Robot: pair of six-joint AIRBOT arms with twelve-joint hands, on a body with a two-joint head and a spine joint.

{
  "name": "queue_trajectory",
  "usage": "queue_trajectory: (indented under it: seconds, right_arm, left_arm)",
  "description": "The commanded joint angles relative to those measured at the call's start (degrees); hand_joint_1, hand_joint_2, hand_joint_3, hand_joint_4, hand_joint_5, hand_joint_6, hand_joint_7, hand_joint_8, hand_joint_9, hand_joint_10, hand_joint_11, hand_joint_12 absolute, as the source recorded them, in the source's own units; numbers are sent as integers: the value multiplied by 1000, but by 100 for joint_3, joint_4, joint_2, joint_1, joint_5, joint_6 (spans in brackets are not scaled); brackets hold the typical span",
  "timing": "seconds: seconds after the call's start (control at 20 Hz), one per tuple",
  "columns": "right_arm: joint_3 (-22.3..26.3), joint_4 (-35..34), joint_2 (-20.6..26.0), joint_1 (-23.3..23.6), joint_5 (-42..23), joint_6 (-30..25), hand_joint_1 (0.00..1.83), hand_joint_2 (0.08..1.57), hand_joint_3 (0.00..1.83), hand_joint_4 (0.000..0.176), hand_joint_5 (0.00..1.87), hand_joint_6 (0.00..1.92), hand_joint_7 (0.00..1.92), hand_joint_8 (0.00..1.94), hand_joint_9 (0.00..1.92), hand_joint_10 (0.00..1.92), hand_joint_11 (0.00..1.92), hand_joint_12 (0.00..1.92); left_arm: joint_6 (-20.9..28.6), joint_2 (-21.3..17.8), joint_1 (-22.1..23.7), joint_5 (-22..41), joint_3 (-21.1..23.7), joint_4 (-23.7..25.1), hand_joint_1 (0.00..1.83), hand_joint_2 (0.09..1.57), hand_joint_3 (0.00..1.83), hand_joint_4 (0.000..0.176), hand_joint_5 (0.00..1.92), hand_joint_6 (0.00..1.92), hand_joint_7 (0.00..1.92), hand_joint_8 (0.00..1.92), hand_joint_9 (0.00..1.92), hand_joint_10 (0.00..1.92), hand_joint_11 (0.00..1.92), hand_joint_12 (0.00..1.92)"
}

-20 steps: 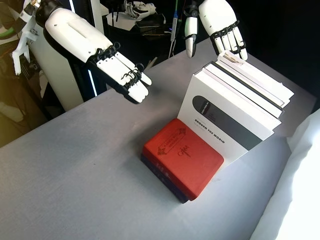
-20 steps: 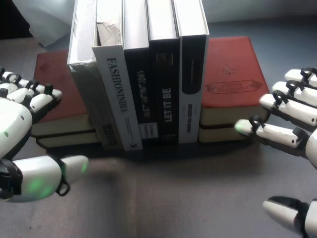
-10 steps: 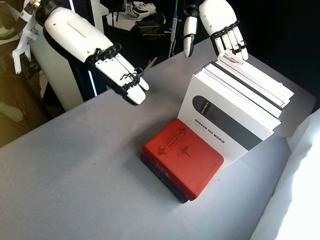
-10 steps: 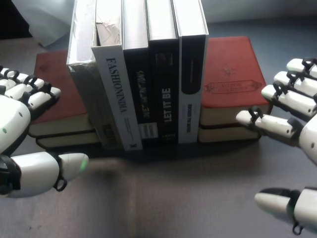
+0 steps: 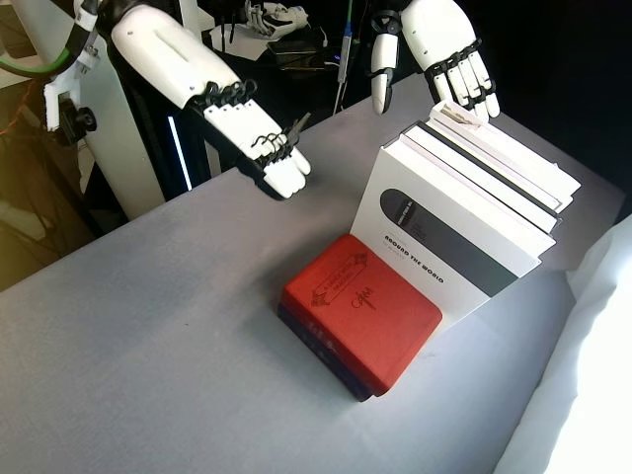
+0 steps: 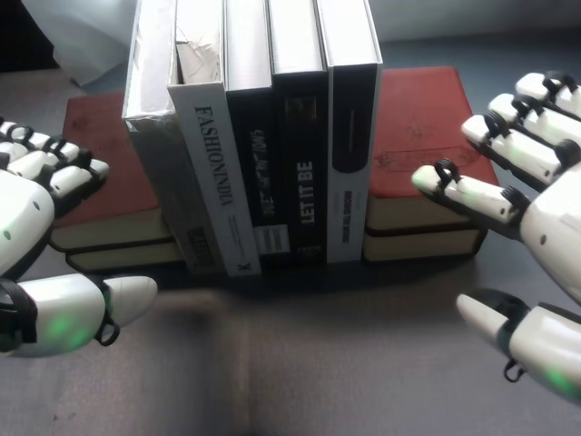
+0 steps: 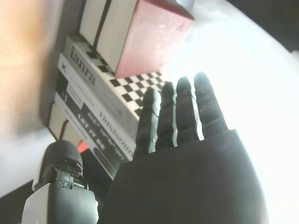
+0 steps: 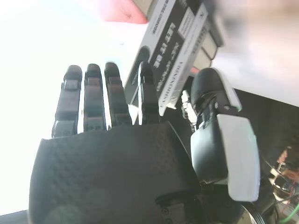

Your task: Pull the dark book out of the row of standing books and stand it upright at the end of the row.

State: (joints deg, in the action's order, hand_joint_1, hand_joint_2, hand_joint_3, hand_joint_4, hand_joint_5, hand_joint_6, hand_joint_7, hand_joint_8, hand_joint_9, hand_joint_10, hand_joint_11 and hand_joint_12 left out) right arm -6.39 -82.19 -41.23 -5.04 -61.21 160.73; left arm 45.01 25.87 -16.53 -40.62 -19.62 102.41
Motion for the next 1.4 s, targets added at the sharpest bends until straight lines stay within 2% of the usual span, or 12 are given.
queue_trajectory:
  seconds: [0.0,0.15,0.4,0.7,0.95,1.05,1.35]
  right_arm:
    - [57,542,13,100,-244,2,0,1307,74,0,93,0,27,1,0,0,0,0]
    - [53,724,-181,154,-452,-45,0,1309,72,0,81,0,13,0,0,0,0,0]
    - [46,1417,-684,102,-1305,-95,0,1306,62,0,63,0,0,0,0,0,0,0]
    - [-93,1570,-932,185,-1330,-343,0,1326,64,0,57,2,0,0,0,0,0,0]
    - [-661,1569,-1764,342,-1565,-348,0,1319,53,0,55,2,0,0,0,0,0,0]
    - [-796,1569,-1952,339,-1639,-361,0,1320,52,0,51,1,0,0,0,0,0,0]
    - [-1123,1800,-2134,331,-1518,-731,0,1334,53,0,33,2,0,0,0,0,0,0]
  left_arm:
    - [15,-42,95,-265,-8,320,0,1138,5,0,116,0,67,1,31,0,2,1]
    - [15,-35,108,-292,-13,311,0,1137,4,0,101,0,55,0,22,0,0,0]
    - [15,-18,55,-356,-23,265,0,1146,7,0,115,5,65,3,35,5,5,2]
    - [16,-11,70,-487,-60,181,0,1149,6,0,123,5,94,12,54,9,5,3]
    - [15,-9,69,-557,-62,179,0,1152,5,0,129,3,99,6,57,5,8,5]
    - [15,-8,74,-557,-61,179,0,1153,5,0,136,5,97,4,57,4,14,8]
    - [15,-5,69,-557,-43,179,0,1152,2,0,130,0,93,1,55,2,19,11]
